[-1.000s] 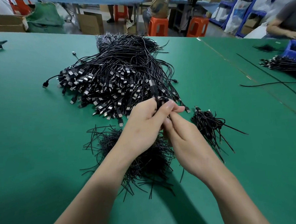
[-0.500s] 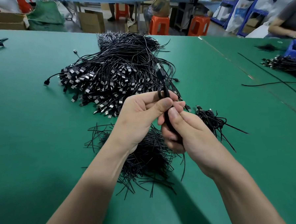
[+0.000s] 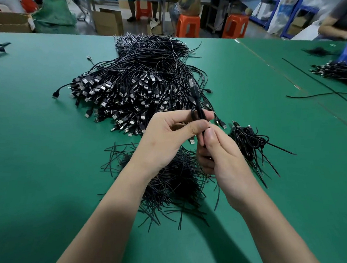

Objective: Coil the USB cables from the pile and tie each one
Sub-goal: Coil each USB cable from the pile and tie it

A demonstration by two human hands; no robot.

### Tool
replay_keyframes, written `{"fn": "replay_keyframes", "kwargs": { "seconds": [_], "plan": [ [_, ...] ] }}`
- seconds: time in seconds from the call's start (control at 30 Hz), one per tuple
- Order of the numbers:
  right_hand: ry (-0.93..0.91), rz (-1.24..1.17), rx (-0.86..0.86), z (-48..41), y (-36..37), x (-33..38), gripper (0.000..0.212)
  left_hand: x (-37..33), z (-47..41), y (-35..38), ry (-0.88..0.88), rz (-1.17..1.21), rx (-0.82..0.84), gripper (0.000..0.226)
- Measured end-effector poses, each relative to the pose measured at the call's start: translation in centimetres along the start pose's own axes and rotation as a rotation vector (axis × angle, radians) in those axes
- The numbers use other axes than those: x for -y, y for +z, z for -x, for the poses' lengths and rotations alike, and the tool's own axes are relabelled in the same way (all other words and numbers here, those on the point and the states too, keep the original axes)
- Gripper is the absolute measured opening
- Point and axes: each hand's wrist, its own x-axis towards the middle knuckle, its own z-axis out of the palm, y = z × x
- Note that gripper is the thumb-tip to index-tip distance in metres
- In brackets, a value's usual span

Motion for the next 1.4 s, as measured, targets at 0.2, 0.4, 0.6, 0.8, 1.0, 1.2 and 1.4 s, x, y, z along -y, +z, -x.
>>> {"fn": "replay_keyframes", "kwargs": {
  "seconds": [0.2, 0.4, 0.6, 0.8, 1.0, 1.2, 1.4],
  "plan": [
    [-0.049, 0.356, -0.147, 0.0, -0.5, -0.7, 0.036, -0.9, 0.2, -4.3, -0.148, -0.958, 0.191, 0.004],
    [-0.018, 0.441, -0.209, 0.1, -0.4, -1.0, 0.037, 0.6, 0.5, -3.7, -0.481, -1.406, 0.190, 0.030],
    [-0.007, 0.442, -0.187, 0.4, -0.5, -1.2, 0.037, 1.2, 0.7, -2.5, -0.517, -1.448, 0.250, 0.021],
    [0.001, 0.436, -0.180, 0.5, -0.5, -1.5, 0.037, 1.1, 1.0, -2.3, -0.420, -1.478, 0.198, 0.011],
    [0.013, 0.437, -0.192, 0.5, -0.6, -1.7, 0.037, 0.5, 0.8, -2.8, -0.415, -1.364, 0.114, 0.015],
    [0.012, 0.421, -0.220, 0.4, -0.6, -1.9, 0.036, 0.3, 0.4, -3.5, -0.406, -1.077, -0.037, 0.014],
    [-0.007, 0.441, -0.199, 0.4, 0.0, -1.7, 0.037, 0.0, 0.4, -3.4, -0.334, -0.740, -0.122, 0.013]
  ]
}}
